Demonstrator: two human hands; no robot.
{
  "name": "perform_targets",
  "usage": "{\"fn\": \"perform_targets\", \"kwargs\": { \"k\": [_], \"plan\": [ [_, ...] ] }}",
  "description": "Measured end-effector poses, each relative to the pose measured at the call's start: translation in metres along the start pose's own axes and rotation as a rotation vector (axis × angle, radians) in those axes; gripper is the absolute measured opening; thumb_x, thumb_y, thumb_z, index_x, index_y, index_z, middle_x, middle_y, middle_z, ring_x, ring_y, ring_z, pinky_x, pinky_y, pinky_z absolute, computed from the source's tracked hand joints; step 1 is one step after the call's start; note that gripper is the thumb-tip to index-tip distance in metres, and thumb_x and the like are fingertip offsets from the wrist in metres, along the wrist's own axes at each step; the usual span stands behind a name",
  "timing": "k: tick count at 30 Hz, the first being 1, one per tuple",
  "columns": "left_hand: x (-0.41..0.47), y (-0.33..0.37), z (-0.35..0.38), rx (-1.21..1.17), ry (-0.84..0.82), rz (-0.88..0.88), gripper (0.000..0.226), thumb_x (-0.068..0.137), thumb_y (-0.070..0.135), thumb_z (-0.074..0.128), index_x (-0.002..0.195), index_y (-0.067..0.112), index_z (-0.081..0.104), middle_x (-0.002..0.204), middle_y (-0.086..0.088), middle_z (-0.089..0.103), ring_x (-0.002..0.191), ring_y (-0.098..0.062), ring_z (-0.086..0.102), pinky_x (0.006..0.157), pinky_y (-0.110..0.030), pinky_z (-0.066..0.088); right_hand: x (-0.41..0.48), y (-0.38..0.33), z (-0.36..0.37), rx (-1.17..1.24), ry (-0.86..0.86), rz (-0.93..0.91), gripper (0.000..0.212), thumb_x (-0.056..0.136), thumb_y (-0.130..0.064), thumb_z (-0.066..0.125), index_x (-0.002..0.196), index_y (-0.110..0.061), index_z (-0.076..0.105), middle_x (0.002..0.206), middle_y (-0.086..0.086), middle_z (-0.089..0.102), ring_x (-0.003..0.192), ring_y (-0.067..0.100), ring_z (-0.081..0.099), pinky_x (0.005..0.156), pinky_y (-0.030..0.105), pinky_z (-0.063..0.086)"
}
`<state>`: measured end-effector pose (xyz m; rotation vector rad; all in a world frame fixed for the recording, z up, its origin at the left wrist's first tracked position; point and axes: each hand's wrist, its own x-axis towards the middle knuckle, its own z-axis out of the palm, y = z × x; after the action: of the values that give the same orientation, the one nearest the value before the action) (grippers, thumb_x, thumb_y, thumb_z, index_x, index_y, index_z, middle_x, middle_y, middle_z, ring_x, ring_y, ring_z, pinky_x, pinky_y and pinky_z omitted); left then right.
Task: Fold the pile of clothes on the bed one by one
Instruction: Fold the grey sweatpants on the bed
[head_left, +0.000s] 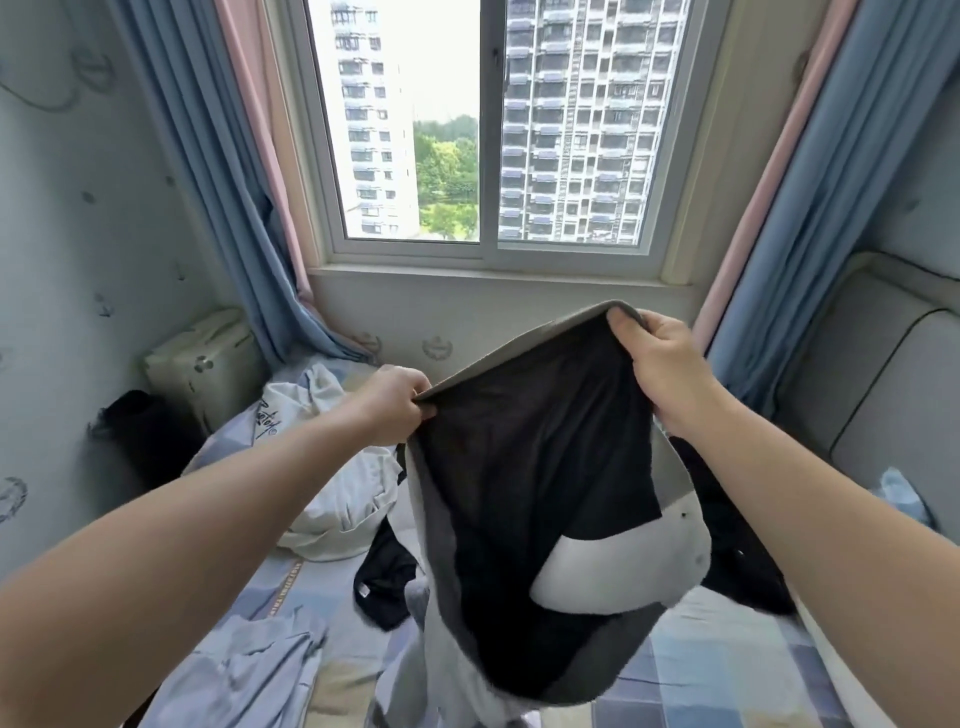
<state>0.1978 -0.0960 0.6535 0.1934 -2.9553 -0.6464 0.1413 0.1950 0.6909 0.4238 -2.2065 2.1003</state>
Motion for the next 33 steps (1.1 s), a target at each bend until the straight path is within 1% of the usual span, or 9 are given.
{"fn": "perform_targets", "kwargs": {
  "k": [5, 8, 13, 15, 18, 21, 25, 29, 33],
  "plan": [
    [0.000, 0.039, -0.019, -0.430, 0.022, -0.073, 0.029, 0.102, 0.018, 0.054, 0.076, 0.007, 0.060, 0.065, -0.009, 0.046, 0.055, -0.022, 0.046, 0.044, -0.022, 0.037, 0.015, 0.030, -0.029, -0.324, 0.036, 0.063, 0.022, 0.101, -0.025, 0.059, 0.103, -0.003, 0.066, 0.096, 0.010, 0.065, 0.092, 0.024, 0.058, 0.082, 0.038, 0.048],
    [-0.002, 0.067, -0.040, -0.720, 0.034, -0.156, 0.021, 0.099, 0.010, 0.043, 0.093, 0.005, 0.063, 0.078, -0.016, 0.054, 0.055, -0.024, 0.055, 0.049, -0.030, 0.043, -0.004, 0.025, -0.006, -0.527, -0.029, -0.037, 0.024, 0.096, -0.027, 0.066, 0.118, -0.019, 0.059, 0.116, 0.000, 0.060, 0.108, 0.017, 0.056, 0.099, 0.040, 0.046],
    [-0.007, 0.107, -0.045, -0.983, -0.005, -0.252, 0.027, 0.097, 0.004, 0.036, 0.086, 0.002, 0.061, 0.078, -0.022, 0.069, 0.053, -0.025, 0.069, 0.045, -0.031, 0.054, -0.065, 0.016, 0.051, -0.319, -0.279, -0.111, 0.039, 0.072, -0.068, 0.068, 0.098, -0.040, 0.057, 0.092, -0.014, 0.070, 0.087, 0.003, 0.068, 0.074, 0.022, 0.057],
    [-0.006, 0.117, -0.046, -1.043, 0.021, -0.259, 0.028, 0.097, 0.005, 0.036, 0.082, 0.003, 0.060, 0.072, -0.019, 0.070, 0.052, -0.023, 0.069, 0.043, -0.029, 0.052, -0.070, 0.024, 0.060, -0.392, -0.262, -0.130, 0.033, 0.078, -0.057, 0.071, 0.103, -0.042, 0.054, 0.097, -0.019, 0.067, 0.092, -0.001, 0.063, 0.073, 0.016, 0.053],
    [-0.005, 0.120, -0.053, -1.150, 0.040, -0.265, 0.026, 0.098, 0.007, 0.037, 0.082, 0.005, 0.057, 0.063, -0.015, 0.069, 0.055, -0.025, 0.071, 0.047, -0.032, 0.055, -0.064, 0.041, 0.057, -0.418, -0.277, -0.037, 0.016, 0.092, -0.034, 0.067, 0.107, -0.032, 0.062, 0.098, -0.011, 0.070, 0.095, 0.012, 0.066, 0.082, 0.033, 0.056],
    [-0.006, 0.111, -0.068, -1.174, 0.091, -0.277, 0.025, 0.100, 0.009, 0.038, 0.081, 0.008, 0.055, 0.055, -0.008, 0.065, 0.054, -0.024, 0.070, 0.053, -0.035, 0.059, -0.063, 0.062, 0.047, -0.347, -0.465, 0.152, 0.017, 0.094, -0.026, 0.068, 0.110, -0.023, 0.073, 0.104, 0.003, 0.076, 0.101, 0.026, 0.070, 0.096, 0.048, 0.055],
    [-0.012, 0.095, -0.082, -1.226, 0.136, -0.317, 0.022, 0.102, 0.010, 0.038, 0.084, 0.008, 0.051, 0.051, -0.005, 0.062, 0.053, -0.022, 0.070, 0.067, -0.047, 0.063, -0.066, 0.076, 0.036, -0.142, -0.470, 0.233, 0.018, 0.098, -0.015, 0.059, 0.103, -0.020, 0.076, 0.103, 0.012, 0.075, 0.094, 0.032, 0.070, 0.093, 0.045, 0.054],
    [-0.018, 0.073, -0.073, -0.924, 0.104, -0.377, 0.018, 0.102, 0.011, 0.045, 0.088, 0.007, 0.056, 0.084, -0.015, 0.065, 0.070, -0.026, 0.069, 0.064, -0.039, 0.062, -0.057, 0.058, 0.037, -0.009, -0.380, 0.141, 0.038, 0.099, -0.028, 0.057, 0.104, 0.009, 0.058, 0.092, 0.014, 0.057, 0.087, 0.027, 0.049, 0.079, 0.042, 0.036],
    [-0.027, 0.051, -0.049, -0.535, -0.084, -0.274, 0.011, 0.100, 0.014, 0.057, 0.108, 0.014, 0.064, 0.112, -0.010, 0.063, 0.098, -0.020, 0.061, 0.078, -0.035, 0.053, -0.040, 0.029, 0.047, 0.043, -0.374, 0.072, 0.037, 0.104, -0.025, 0.055, 0.094, 0.011, 0.056, 0.087, 0.013, 0.054, 0.081, 0.025, 0.046, 0.074, 0.041, 0.035]
  ]
}}
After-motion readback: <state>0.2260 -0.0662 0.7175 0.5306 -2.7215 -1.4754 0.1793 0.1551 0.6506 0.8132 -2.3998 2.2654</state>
